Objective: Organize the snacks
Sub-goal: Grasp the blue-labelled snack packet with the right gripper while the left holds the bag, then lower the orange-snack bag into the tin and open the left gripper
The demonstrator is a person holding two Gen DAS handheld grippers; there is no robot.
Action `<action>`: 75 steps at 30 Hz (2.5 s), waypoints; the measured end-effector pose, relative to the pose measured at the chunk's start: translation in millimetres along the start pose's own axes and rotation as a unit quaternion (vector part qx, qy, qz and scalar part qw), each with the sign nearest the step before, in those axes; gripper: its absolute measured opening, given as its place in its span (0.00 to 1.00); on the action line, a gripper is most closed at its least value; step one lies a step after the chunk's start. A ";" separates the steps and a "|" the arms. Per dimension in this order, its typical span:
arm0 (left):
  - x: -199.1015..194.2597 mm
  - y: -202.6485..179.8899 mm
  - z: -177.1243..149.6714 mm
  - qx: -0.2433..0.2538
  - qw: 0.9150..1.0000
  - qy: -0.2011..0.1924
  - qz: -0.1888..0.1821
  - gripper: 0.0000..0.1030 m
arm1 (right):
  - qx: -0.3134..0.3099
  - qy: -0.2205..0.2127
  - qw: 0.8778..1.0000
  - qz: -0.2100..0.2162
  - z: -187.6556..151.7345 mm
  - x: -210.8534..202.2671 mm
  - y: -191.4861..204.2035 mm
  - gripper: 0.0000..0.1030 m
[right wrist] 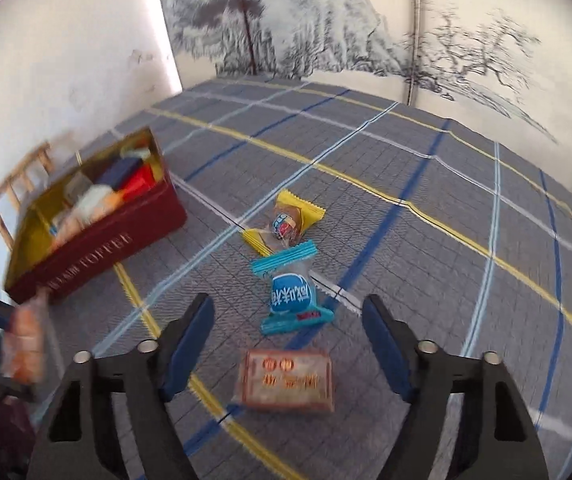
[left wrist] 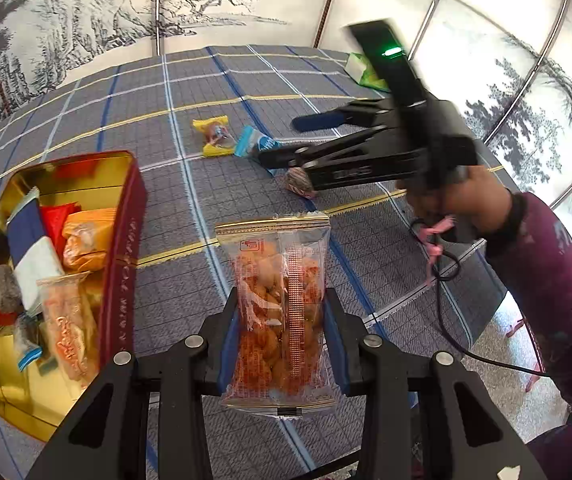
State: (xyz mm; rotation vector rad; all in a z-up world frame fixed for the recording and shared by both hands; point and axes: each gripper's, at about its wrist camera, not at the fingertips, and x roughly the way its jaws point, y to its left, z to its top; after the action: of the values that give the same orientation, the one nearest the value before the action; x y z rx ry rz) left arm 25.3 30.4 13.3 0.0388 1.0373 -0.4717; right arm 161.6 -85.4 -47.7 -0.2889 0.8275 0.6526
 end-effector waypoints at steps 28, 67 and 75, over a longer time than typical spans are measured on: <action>-75.5 85.6 -33.9 -0.098 0.988 -0.075 0.091 0.33 | 0.234 -0.100 0.958 -0.131 -114.9 -94.5 -44.3 0.26; -65.9 139.7 -52.8 -0.142 0.973 -0.103 0.151 0.33 | 0.247 -0.097 0.953 -0.147 -116.0 -94.4 -44.0 0.26; -77.1 114.0 -51.9 -0.114 0.964 -0.128 0.205 0.57 | 0.241 -0.098 0.954 -0.151 -115.7 -93.9 -41.6 0.26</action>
State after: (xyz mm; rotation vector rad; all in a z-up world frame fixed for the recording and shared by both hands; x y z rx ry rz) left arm -4.5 173.5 29.3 -0.0127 0.7941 0.0218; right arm 73.4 -212.5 -52.5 0.0938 0.7066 0.1750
